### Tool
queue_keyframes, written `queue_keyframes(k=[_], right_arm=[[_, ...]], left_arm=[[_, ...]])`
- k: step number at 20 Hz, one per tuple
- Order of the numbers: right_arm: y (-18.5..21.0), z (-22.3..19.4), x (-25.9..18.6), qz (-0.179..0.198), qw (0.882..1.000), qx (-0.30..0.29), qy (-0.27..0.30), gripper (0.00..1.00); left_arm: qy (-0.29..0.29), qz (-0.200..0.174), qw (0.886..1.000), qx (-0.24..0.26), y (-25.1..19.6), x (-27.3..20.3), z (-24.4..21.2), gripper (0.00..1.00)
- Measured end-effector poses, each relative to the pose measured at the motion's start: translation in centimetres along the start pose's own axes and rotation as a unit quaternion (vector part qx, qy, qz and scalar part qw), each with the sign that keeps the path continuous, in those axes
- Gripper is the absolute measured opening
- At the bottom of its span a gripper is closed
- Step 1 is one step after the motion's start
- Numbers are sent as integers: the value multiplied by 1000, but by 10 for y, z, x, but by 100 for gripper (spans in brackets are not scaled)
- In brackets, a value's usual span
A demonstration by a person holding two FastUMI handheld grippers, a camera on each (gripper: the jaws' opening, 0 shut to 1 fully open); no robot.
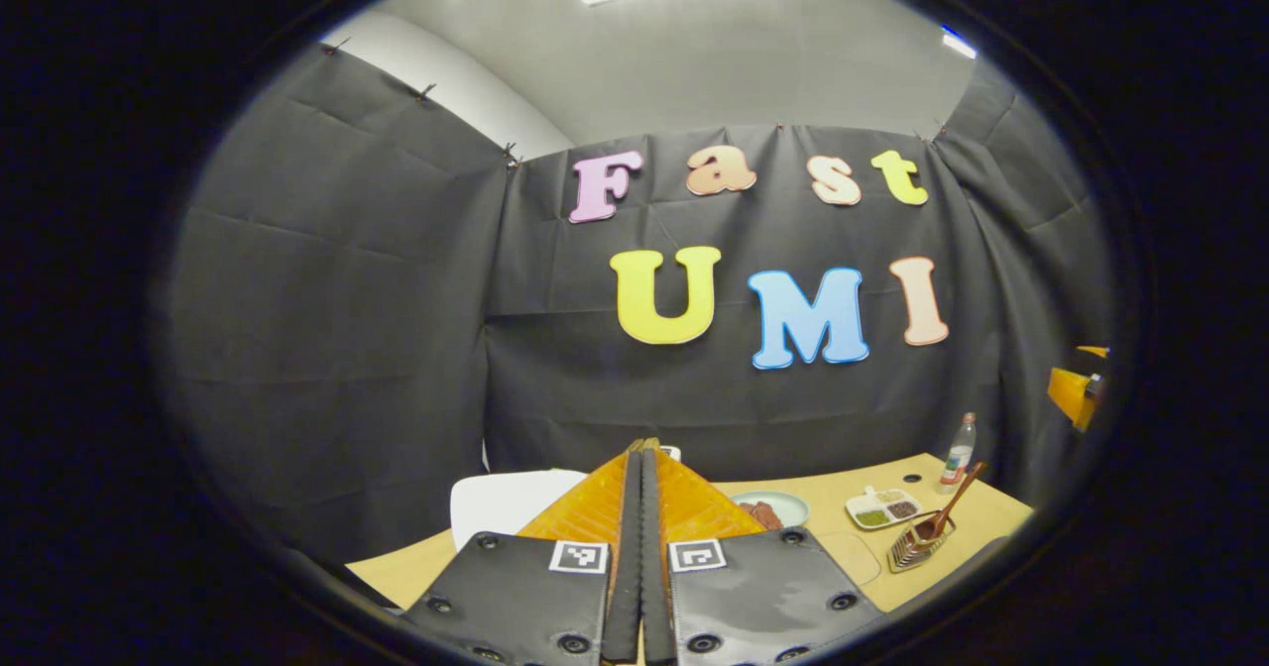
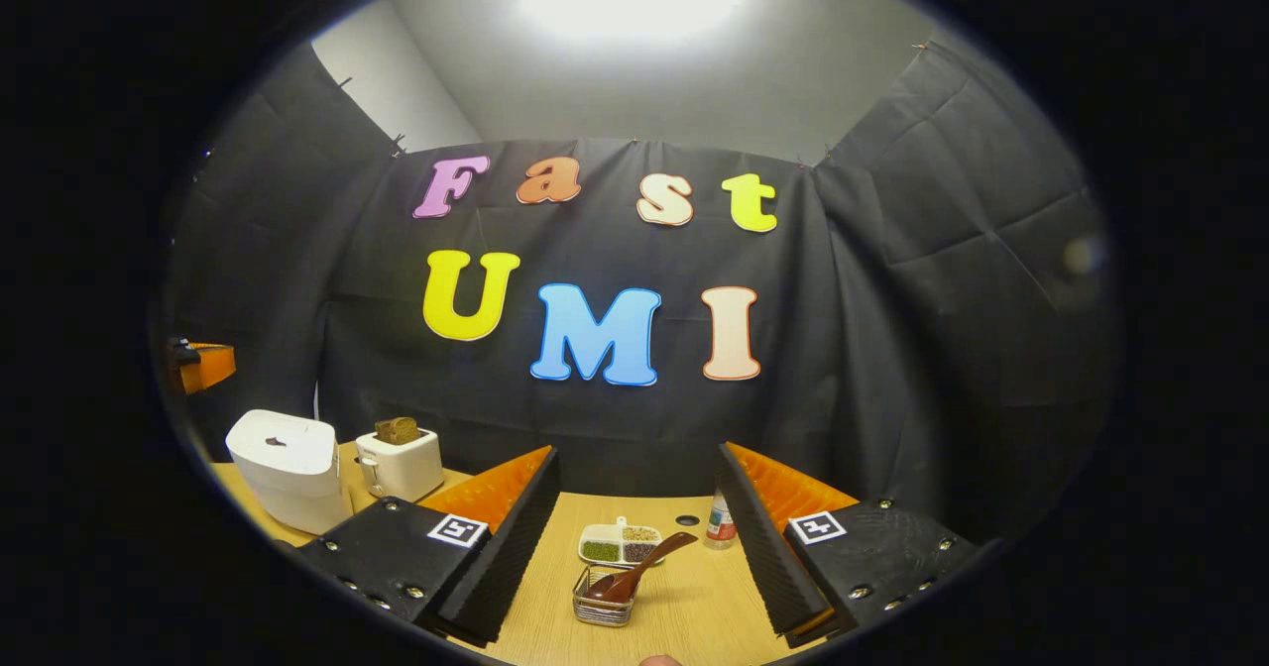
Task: Close the left gripper, press the button to open the rice cooker; take a wooden spoon from the chopstick holder with the right hand, scoop a spoonful of rice and pour it into the rice cooker, then put the wooden spoon back into the chopstick holder.
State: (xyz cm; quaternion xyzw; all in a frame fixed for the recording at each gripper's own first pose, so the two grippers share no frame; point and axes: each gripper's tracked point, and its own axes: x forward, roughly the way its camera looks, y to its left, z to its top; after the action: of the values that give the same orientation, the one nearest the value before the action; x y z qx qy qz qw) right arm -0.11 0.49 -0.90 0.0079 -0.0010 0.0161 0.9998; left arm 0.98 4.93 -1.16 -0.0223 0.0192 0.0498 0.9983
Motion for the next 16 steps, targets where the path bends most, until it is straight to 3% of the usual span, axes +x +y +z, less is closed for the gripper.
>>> queue_keyframes(k=[9, 16], right_arm=[[-11, -4, -12, -28, 999, -11, 9, 95], [-23, -7, -26, -55, 998, -25, 20, 95]], left_arm=[[66, 28, 997, -39, 68, 70, -60, 8], [120, 28, 991, -44, 90, 125, -120, 9]])
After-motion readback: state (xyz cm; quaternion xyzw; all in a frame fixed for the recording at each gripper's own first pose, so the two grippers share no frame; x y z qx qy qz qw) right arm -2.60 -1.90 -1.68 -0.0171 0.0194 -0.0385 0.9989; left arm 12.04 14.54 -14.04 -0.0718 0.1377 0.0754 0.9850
